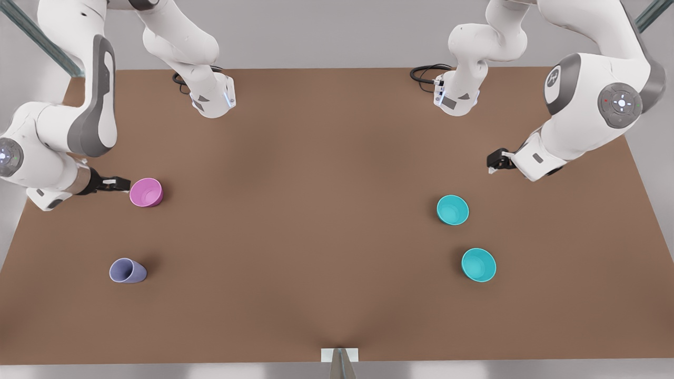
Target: Stack the blue bowl on the pink bowl
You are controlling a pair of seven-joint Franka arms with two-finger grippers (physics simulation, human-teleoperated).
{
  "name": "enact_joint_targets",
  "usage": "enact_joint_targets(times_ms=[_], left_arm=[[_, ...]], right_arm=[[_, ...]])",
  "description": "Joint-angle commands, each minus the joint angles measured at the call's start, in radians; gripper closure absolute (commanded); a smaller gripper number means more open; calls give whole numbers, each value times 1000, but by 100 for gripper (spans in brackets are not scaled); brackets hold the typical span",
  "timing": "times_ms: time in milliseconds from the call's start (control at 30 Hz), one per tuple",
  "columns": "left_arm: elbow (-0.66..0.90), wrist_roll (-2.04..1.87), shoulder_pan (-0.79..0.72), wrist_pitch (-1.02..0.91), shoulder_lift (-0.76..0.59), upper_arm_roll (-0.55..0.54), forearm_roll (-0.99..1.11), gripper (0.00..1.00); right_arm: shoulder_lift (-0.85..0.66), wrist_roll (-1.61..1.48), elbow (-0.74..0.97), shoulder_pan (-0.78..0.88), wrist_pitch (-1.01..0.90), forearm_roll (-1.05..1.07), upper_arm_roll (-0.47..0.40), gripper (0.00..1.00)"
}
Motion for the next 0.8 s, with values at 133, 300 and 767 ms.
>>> enact_joint_targets(times_ms=[133, 300, 767], left_arm=[[0, -33, 14, -18, -2, -6, 0, 0], [0, -35, 11, -40, -3, -12, 0, 0], [2, -33, 19, -35, 6, -9, 3, 0]], right_arm=[[-26, -44, -272, -86, 387, 22, -6, 0], [12, -55, -355, -192, 512, 66, -6, 0], [177, -170, -416, -341, 671, 102, -6, 0]])
